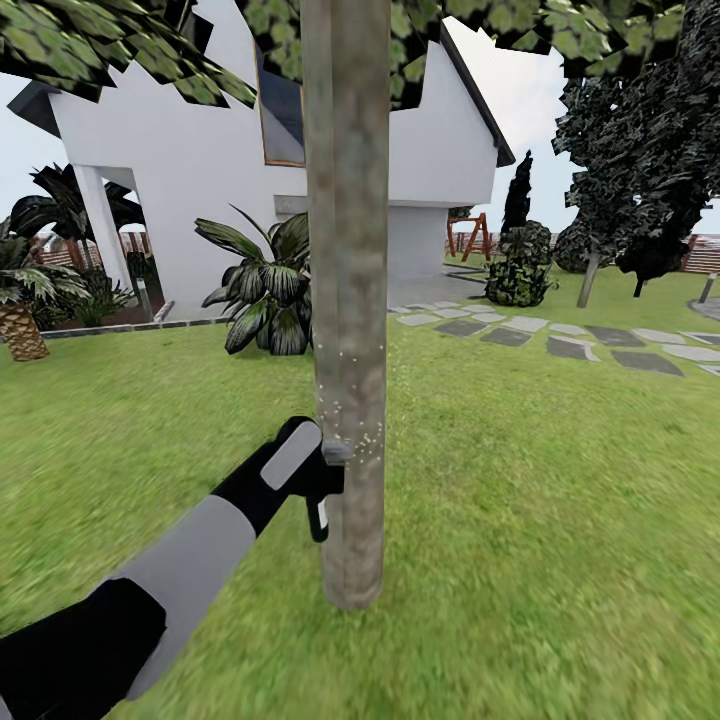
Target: In the garden, pick up the pesticide atomizer on the floor and spray pesticide onto both trees until each tree trunk is fully covered.
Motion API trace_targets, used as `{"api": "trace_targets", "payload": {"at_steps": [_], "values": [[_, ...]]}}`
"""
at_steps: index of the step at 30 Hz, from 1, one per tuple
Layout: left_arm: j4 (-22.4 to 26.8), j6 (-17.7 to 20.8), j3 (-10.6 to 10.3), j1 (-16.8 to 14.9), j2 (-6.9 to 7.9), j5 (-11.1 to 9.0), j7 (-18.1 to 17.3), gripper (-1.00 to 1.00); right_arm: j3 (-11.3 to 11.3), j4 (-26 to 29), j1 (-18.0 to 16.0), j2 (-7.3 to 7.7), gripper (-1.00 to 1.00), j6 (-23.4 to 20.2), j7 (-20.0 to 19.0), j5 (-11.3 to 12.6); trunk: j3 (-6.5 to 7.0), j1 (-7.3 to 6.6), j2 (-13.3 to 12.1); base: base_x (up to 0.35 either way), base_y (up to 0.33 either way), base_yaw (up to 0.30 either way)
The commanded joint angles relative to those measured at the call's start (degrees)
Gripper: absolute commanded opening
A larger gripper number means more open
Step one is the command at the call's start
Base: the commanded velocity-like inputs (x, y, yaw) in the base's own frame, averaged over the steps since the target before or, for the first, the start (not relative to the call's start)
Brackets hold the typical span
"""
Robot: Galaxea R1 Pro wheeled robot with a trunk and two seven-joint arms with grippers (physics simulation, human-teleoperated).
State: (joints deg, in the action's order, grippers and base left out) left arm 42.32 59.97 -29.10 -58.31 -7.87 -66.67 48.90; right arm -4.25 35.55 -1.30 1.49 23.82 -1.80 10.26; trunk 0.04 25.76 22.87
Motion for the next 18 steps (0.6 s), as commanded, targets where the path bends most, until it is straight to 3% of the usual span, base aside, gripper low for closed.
{"api": "trace_targets", "payload": {"at_steps": [1, 9, 14, 18], "values": [[0.0, 0.0, -0.2, 0.3, 0.03, -0.5, 0.6, -1.0, 0.0, 0.0, 0.0, 0.01, -1.0, 0.2, -0.2, 0.5, -0.02, 0.02, 0.0, 0.0, 0.0, 0.0], [0.0, -2.7, -0.2, 5.7, 0.19, -0.5, 0.3, -1.0, 0.0, 0.0, 0.0, 0.01, -1.0, 0.3, -0.2, 0.5, -0.02, 0.02, 0.0, 0.0, 0.02, -0.007], [0.0, -5.0, -0.2, 9.3, 0.35, -0.4, -1.4, -1.0, 0.0, 0.0, 0.0, 0.01, -1.0, 0.3, -0.2, 0.5, -0.02, 0.02, 0.0, 0.0, 0.253, -0.183], [-0.1, -6.0, -0.3, 10.9, 1.46, -0.3, -4.1, -1.0, -0.1, 0.0, 0.0, 0.01, -1.0, 0.3, -0.2, 0.5, -0.02, 0.02, 0.0, 0.0, 0.317, -0.27]]}}
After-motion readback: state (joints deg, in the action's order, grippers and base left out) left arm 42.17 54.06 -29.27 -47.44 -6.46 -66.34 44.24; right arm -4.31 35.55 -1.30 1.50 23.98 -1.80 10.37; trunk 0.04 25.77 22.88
